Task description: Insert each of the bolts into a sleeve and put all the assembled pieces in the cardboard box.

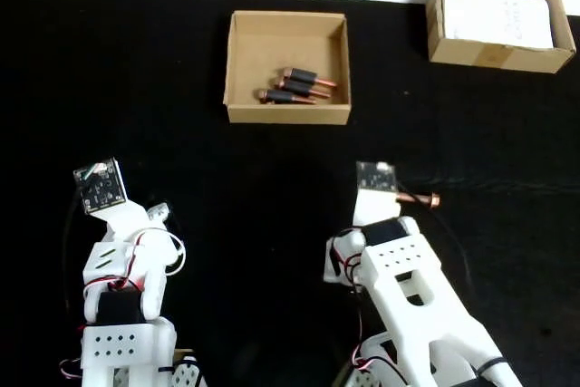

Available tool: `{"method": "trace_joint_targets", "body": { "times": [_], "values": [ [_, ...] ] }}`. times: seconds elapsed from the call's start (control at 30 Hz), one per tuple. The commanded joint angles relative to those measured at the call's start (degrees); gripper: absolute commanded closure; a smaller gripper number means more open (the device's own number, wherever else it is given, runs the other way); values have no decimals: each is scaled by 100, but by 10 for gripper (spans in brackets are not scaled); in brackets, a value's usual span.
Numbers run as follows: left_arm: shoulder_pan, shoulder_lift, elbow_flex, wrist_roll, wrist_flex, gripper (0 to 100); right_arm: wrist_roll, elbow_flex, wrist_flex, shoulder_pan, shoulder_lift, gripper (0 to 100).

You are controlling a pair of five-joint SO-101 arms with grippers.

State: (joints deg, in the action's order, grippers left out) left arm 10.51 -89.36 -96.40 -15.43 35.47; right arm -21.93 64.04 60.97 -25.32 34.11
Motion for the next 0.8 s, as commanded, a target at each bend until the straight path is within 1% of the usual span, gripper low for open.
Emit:
{"method": "trace_joint_targets", "body": {
  "times": [0.0,0.13,0.27,0.3,0.37,0.4,0.43,0.53,0.63,0.77],
  "values": [
    [-101,31,-119,44,-114,989,53,-171,-66,-31,-22,827],
    [-92,31,-119,44,-114,989,53,180,-242,-22,-22,828],
    [-92,31,-119,44,-114,989,141,400,-637,207,-22,837],
    [-92,31,-119,44,-114,989,237,488,-734,224,-31,862],
    [-92,31,-119,44,-114,989,378,725,-1015,224,-31,974],
    [-92,31,-119,44,-114,989,404,866,-1182,242,-31,998],
    [-92,31,-119,44,-114,989,457,998,-1297,268,-22,977],
    [-92,31,-119,44,-114,989,712,1112,-1376,532,57,991],
    [-92,31,-119,44,-114,989,967,418,-963,1095,66,991],
    [-92,31,-119,44,-114,989,1073,-1446,92,1868,66,991]
  ]
}}
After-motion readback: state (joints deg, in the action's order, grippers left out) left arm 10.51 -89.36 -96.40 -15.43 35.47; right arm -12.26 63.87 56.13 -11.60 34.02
